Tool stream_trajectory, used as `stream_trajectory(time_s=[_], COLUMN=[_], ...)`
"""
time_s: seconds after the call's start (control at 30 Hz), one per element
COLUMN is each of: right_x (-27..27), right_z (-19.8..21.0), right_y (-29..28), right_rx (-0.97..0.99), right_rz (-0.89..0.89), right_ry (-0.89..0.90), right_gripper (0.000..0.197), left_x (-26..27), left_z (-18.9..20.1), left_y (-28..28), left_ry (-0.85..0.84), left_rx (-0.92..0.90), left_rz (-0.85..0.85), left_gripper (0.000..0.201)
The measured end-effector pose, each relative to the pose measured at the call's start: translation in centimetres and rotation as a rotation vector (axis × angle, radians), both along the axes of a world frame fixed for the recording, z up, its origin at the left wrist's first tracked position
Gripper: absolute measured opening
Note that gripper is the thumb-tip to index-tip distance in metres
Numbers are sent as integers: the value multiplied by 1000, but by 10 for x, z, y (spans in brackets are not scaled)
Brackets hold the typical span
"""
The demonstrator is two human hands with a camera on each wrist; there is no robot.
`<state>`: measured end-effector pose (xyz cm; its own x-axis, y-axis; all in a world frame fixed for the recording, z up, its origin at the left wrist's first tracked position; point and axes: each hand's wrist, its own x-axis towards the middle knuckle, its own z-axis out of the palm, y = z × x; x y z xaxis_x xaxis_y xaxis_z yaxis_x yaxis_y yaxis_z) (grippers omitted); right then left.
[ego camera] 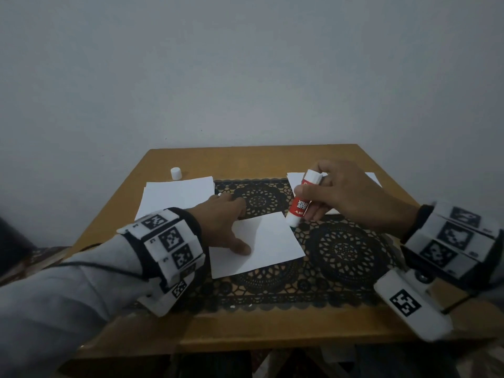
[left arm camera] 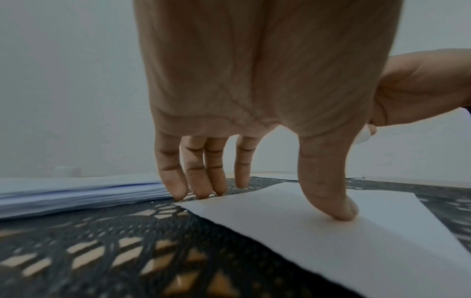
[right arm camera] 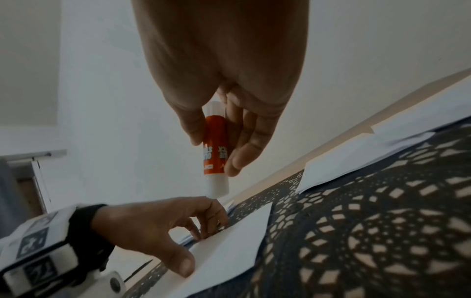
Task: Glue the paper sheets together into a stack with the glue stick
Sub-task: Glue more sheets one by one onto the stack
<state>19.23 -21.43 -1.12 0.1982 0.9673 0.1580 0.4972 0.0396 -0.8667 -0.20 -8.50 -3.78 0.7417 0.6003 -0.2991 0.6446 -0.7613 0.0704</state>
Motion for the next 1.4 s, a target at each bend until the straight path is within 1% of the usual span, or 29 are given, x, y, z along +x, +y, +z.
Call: stream_trajectory(time_s=[0.1,0.23,0.3,0.37,0.43,0.47,0.5,0.57,0.6,0.63,0.73,0.8,0.9,0.97,1.03,1.1,1.17,1.23,1.4], right_x=[1,4,5,7,9,10,10,10,9,8,8,6,3,1,-1,-4,-8,-14,-22], right_z=[-6,-13,-14,-14,-14,-14,-14,-14,-14,-14,-14,-15,-18,-17,-15,-13,-11,-9,6], right_y=[0,-3,-5,-7,-8,-8,-8,-7,-6,-4,3,9,20,29,39,49,60,70,80], right_rx=[15,34,35,35,42,50,58,76,81,85,57,13,8,35,50,35,6,-8,47], right_rz=[-18,-19,-15,-19,-22,-21,-20,-18,-22,-33,-62,-56,-69,-69,-39,-16,-4,8,-52], right_ry=[-81,-109,-110,-117,-116,-117,-123,-159,-185,-208,-256,-300,-421,-500,-524,-576,-656,-700,-755], right_gripper=[31,28,28,28,31,33,36,41,43,43,34,27,21,18,15,14,14,14,15], left_x=[5,6,7,7,6,5,3,-2,-5,-7,-12,-14,-16,-18,-19,-19,-17,-16,-17], left_z=[5,7,8,10,12,14,16,18,19,21,22,20,7,2,0,-1,-1,0,1], left_y=[2,3,5,6,7,8,8,10,10,10,8,6,9,6,1,-3,-5,-6,-8], left_ry=[34,35,7,-63,-159,-204,-239,-291,-303,-306,-300,-306,-334,-310,-243,-183,-148,-118,-72], left_rx=[-75,-139,-147,-151,-151,-168,-202,-246,-246,-260,-356,-339,-313,-304,-269,-217,-185,-150,-98], left_rz=[28,51,31,19,43,64,80,47,14,-1,9,88,182,199,191,170,166,166,177], left_gripper=[71,61,52,36,25,26,38,67,72,71,54,45,40,43,51,56,59,63,66])
